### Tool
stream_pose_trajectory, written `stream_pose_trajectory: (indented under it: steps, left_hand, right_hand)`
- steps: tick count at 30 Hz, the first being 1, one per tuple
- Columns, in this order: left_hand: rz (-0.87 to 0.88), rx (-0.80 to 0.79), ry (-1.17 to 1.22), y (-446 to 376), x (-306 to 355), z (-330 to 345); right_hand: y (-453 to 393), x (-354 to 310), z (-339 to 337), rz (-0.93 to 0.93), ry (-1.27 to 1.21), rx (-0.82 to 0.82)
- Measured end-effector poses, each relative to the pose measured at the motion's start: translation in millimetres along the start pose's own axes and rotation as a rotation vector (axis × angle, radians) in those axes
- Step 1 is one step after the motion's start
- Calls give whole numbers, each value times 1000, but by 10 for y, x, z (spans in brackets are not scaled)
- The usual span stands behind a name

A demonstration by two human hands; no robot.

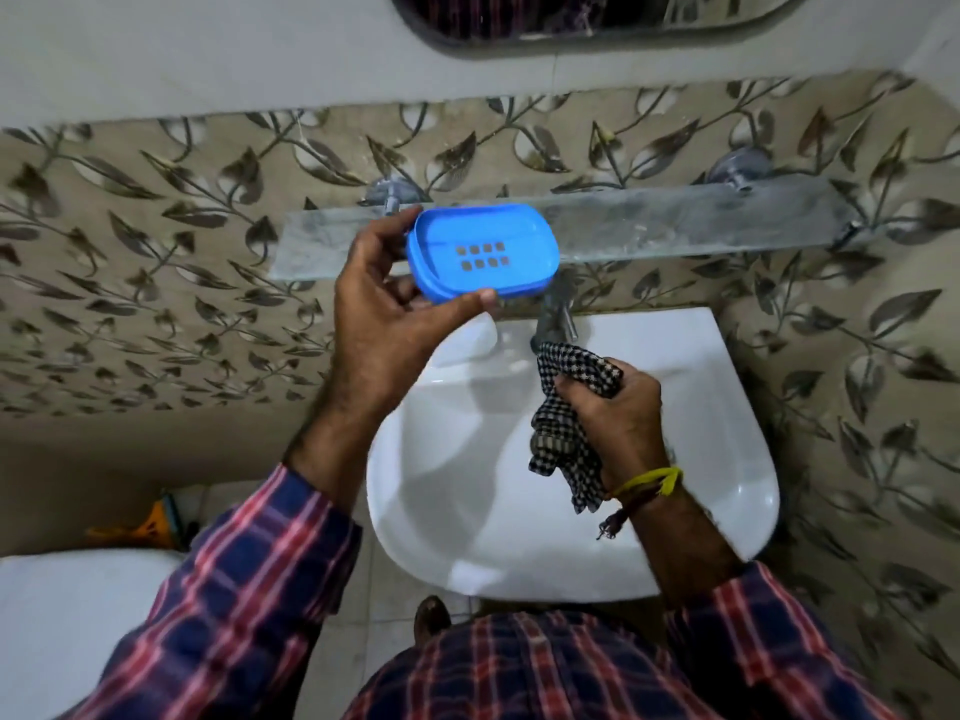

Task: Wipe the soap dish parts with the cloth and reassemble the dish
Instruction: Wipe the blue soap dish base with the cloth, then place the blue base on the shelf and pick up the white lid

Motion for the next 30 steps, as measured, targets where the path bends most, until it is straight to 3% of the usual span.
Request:
stream_pose_trajectory:
  steps: [5,10,13,20,26,28,30]
  left_hand:
    - [65,-6,-142,-535,-130,309]
    - [293,-103,-605,-755,-301,475]
    - [327,-176,-725,-812,-399,504]
    - [264,-172,-756,-805,-402,444]
    - [583,39,-481,9,-184,78]
    - [486,46,-494,134,-547,-68]
    - [245,15,-518,69,-1105,-215]
  right_hand:
    - [-70,-100,-7,-39,4,23]
    - [-126,-223,20,-71,-20,40]
    - [-192,-268,104,-53,-24,41]
    - [-239,-342,254,-30,-71,33]
    - [-237,-125,100,-30,37,91]
    - [-213,-36,32,-15,77,106]
    - [-159,51,6,20,36,93]
Point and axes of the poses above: each hand's wrist, its own y-axis away from the middle knuckle, its own z-axis out of the palm, x = y × z, the point moved 8 cm from there along -y, towards the middle knuckle, and after that the axes turned 13 degrees about x, right-handed, at the moved point
